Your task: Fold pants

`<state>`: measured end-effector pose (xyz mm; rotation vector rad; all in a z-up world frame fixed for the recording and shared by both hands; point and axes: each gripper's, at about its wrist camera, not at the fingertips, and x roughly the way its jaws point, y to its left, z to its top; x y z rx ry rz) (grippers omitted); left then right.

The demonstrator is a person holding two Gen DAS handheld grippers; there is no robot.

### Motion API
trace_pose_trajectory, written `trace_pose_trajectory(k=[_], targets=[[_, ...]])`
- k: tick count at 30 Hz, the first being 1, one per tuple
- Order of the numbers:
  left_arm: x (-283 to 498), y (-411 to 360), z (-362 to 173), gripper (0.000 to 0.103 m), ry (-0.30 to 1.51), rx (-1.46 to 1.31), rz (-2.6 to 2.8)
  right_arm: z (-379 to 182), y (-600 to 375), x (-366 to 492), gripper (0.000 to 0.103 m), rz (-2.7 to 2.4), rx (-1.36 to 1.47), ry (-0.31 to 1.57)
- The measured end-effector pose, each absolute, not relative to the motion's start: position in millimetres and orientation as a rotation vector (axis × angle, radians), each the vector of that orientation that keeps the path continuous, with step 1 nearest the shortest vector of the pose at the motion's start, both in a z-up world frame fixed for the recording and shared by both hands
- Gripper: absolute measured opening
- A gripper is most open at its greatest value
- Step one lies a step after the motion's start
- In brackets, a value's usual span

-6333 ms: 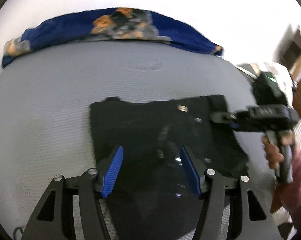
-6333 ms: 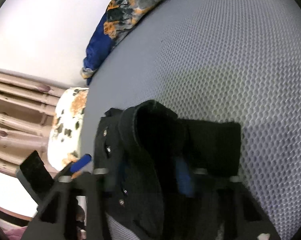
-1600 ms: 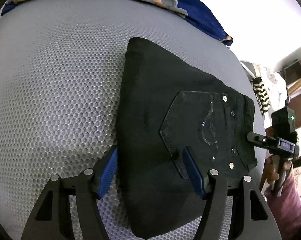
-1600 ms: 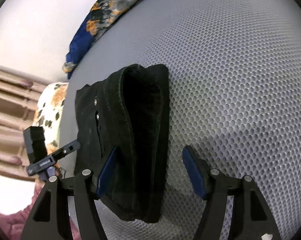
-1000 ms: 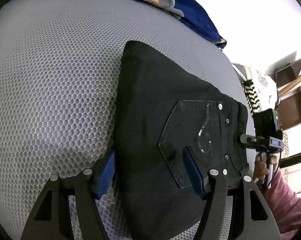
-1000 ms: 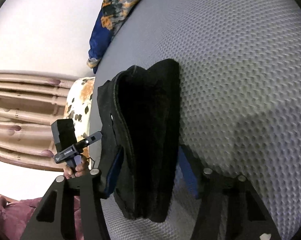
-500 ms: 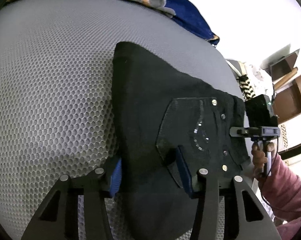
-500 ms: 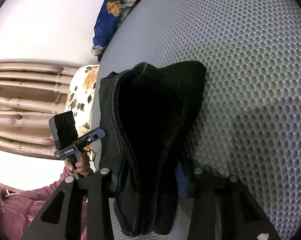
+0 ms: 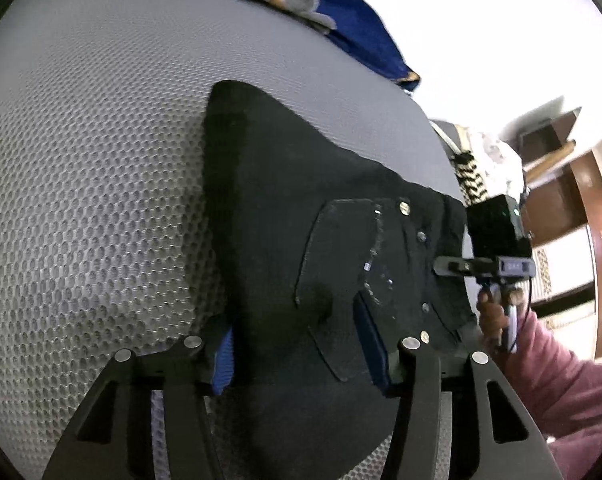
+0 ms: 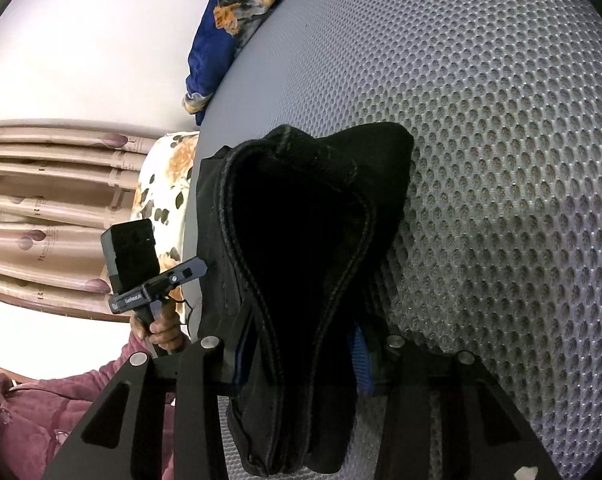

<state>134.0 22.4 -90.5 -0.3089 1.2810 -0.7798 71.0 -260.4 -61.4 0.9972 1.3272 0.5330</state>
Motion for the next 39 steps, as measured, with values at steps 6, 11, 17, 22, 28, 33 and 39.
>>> trace_pose_trajectory(k=[6, 11, 17, 22, 28, 33, 39], targets=[[136, 25, -99, 0.053, 1.345, -0.348, -0.813, -64, -262, 71, 0.038, 0.531, 1.004, 1.331], [133, 40, -105, 0.053, 1.374, -0.393, -0.861, -63, -263, 72, 0.037, 0.53, 1.007, 1.329], [144, 38, -109, 0.053, 1.362, -0.441, -0.923, -63, -264, 71, 0.037, 0.531, 1.006, 1.327], [141, 32, -110, 0.044, 1.308, -0.44, -0.912, -63, -264, 69, 0.037, 0.52, 1.01, 1.32], [124, 12, -96, 0.033, 1.264, -0.246, -0.758, -59, -259, 64, 0.04, 0.463, 1.021, 1.301], [112, -3, -87, 0.033, 1.238, -0.102, -0.65, -48, -247, 59, 0.039, 0.366, 0.957, 1.288], [100, -26, -77, 0.029, 1.197, 0.073, -0.543, -44, -243, 56, 0.036, 0.311, 0.936, 1.277]])
